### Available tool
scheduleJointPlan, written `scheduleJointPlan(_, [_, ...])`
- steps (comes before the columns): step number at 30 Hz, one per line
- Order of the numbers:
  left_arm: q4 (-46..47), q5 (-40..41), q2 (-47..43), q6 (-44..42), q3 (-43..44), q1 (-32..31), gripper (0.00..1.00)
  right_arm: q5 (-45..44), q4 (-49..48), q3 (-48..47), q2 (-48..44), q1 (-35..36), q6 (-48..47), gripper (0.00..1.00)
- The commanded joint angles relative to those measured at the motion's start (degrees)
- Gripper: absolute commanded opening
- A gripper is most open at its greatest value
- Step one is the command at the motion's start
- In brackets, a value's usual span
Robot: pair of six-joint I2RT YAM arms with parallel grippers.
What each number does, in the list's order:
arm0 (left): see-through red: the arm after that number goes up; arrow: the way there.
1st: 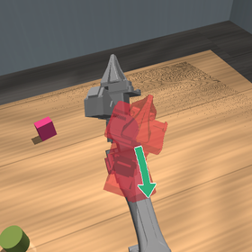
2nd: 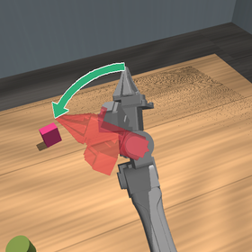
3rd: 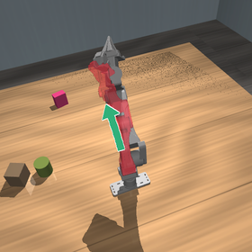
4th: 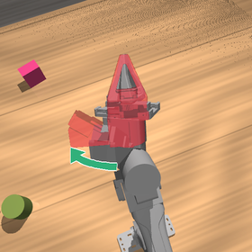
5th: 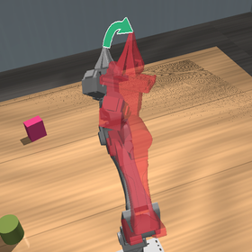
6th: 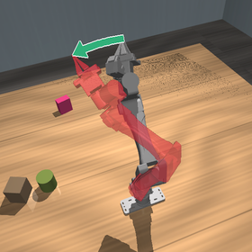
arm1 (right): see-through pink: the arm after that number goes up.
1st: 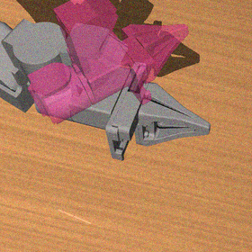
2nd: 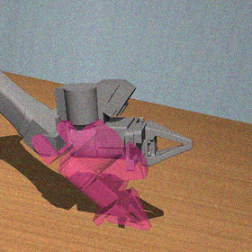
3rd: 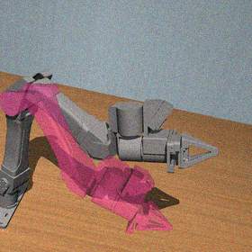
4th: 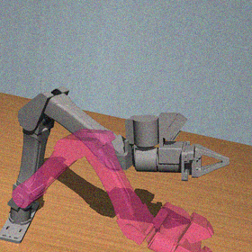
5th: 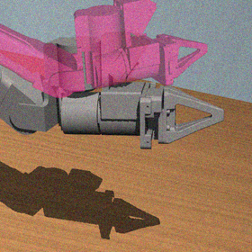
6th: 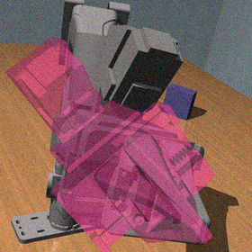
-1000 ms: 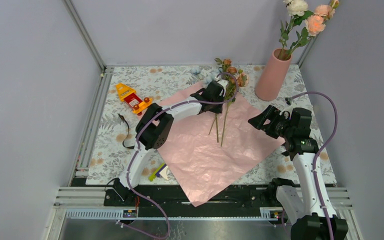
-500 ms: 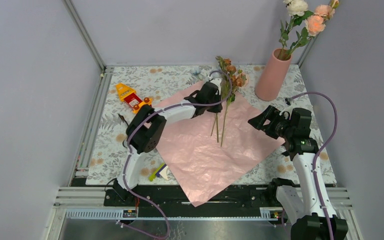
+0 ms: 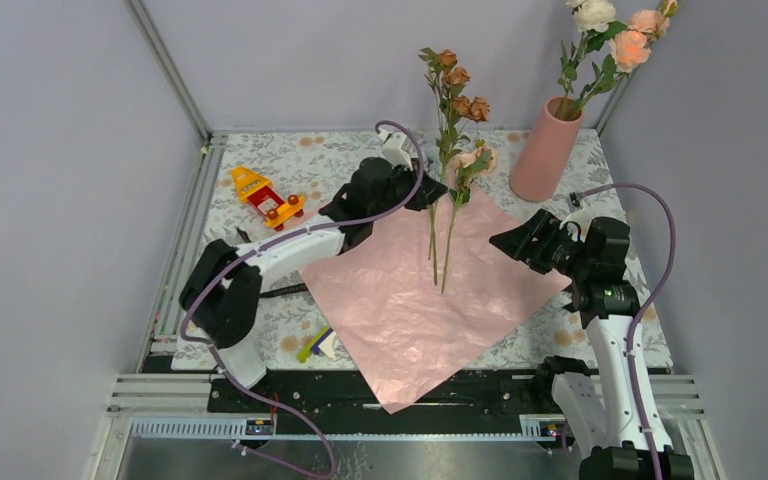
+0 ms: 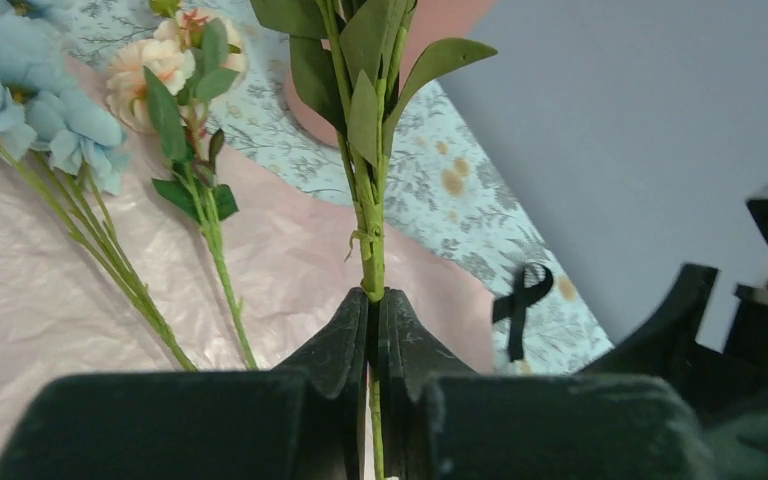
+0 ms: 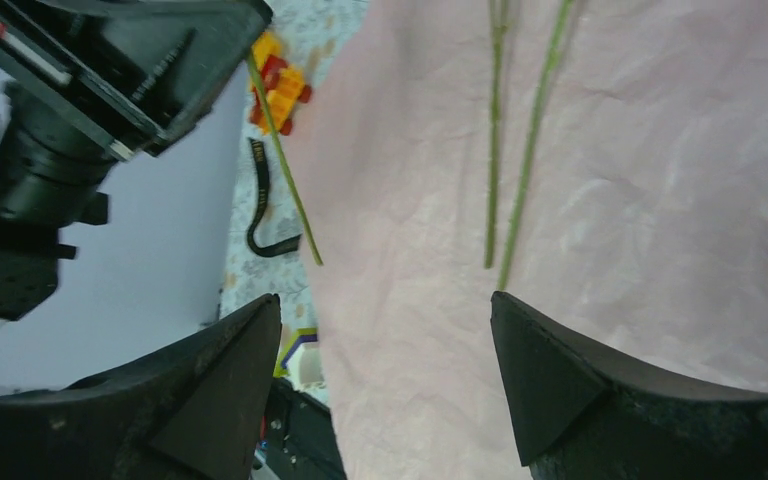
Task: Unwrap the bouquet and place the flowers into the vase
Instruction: Pick up the fake flower from the wrapping paper.
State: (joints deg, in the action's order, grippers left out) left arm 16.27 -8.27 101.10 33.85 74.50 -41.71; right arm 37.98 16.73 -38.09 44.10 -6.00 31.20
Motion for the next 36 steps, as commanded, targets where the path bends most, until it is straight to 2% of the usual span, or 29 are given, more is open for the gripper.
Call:
scheduleJointPlan(1, [9.2, -5.0, -9.9, 4.2, -8.7, 0.1, 0.0, 9.8, -11.1, -1.9, -2.7, -0.1, 7.5, 0.82])
scheduleJointPlan(8, [20.1, -14.0, -21.7, 11.9, -21.7, -0.6, 0.0, 13.0, -30.8, 1.0, -2.6, 1.5, 21.3, 0.82])
scheduleJointPlan(11, [24.1, -16.4, -25.6, 15.2, -25.9, -1.4, 0.0, 11.5, -35.8, 0.9, -1.1, 5.4, 23.7, 0.82])
scheduleJointPlan(13, [26.2, -17.0, -27.9, 17.3, -28.4, -1.9, 0.0, 9.9, -38.2, 0.3, -0.3, 11.8, 24.1, 0.82])
scheduleJointPlan(17, [30.2, -19.1, -31.5, 20.5, -31.9, -3.2, 0.0, 7.9, -44.2, -1.2, 1.9, 19.0, 25.1, 0.81])
scheduleJointPlan(22, [33.4, -22.9, -33.7, 20.9, -33.9, -5.3, 0.0, 6.9, -52.5, -1.8, 5.0, 24.2, 28.2, 0.77])
scheduleJointPlan(25, [37.6, -23.7, -34.6, 23.0, -36.1, -5.6, 0.0, 6.4, -53.2, -2.9, 6.3, 25.9, 28.5, 0.76])
scheduleJointPlan(36, [34.6, -22.9, -35.6, 21.7, -36.0, -6.2, 0.0, 5.5, -54.5, -5.1, 8.1, 31.0, 28.0, 0.68])
